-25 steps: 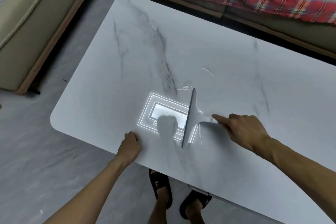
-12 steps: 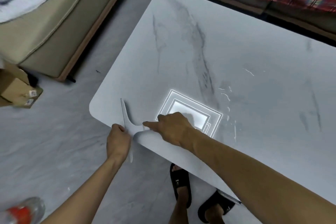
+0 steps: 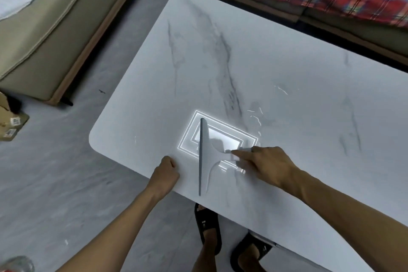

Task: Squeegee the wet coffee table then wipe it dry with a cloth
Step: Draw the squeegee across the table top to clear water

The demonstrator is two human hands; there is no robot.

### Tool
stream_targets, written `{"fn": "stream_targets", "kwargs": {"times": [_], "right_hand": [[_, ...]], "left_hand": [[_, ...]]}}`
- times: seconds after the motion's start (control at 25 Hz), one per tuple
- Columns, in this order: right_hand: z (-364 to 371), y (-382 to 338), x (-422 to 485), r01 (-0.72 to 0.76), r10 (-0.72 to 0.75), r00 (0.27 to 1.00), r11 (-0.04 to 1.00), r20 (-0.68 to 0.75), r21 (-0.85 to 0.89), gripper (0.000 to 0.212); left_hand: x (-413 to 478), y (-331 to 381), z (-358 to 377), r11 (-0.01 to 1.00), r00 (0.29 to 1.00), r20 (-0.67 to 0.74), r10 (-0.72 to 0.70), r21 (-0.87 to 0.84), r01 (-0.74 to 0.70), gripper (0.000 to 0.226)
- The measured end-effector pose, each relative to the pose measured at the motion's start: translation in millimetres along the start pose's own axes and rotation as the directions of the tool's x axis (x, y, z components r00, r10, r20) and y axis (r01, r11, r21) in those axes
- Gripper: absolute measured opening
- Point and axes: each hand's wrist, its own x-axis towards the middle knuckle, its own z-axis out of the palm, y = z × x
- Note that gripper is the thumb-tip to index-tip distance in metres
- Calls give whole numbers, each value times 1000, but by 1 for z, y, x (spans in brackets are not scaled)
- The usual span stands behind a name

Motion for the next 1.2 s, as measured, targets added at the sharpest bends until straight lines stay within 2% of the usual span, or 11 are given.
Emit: {"fn": "stream_targets", "kwargs": {"times": [0.08,0.2,0.36,0.52,0.6,0.72,0.84,0.92,1.08,1.2], "right_hand": [[2,39,-38,-100,101,994,995,-31,12,47],[-2,86,-99,-237,233,971,969,-56,-74,47],[-27,102,-109,-213,197,973,966,-120,-144,44],[-53,78,-23,-61,47,989,993,-138,-96,42],[-56,74,11,-35,22,992,994,-124,-108,52],[-56,104,9,-83,76,994,993,-82,-89,49],[-54,151,-38,-147,144,989,985,-43,-85,47],[-60,181,-70,-199,196,980,976,-35,-90,44],[-86,217,-89,-266,260,958,963,-118,-41,40],[-114,235,-48,-295,299,938,954,-178,50,42]], "left_hand": [[-2,17,11,1000,999,47,7,-11,-6,19],[-5,42,26,1000,998,63,29,-5,-29,14],[-10,76,42,996,996,-60,66,-62,-70,9],[-9,104,41,986,979,-181,97,-117,-120,13],[-6,114,40,988,977,-191,94,-102,-114,13],[-8,127,43,994,988,-140,70,-77,-81,16],[-12,143,53,998,996,-77,33,-55,-37,18],[-14,161,60,998,997,-46,57,-28,-59,18],[-9,203,68,992,991,-34,127,16,-126,12],[-3,233,73,986,985,-63,162,-12,-163,9]]}}
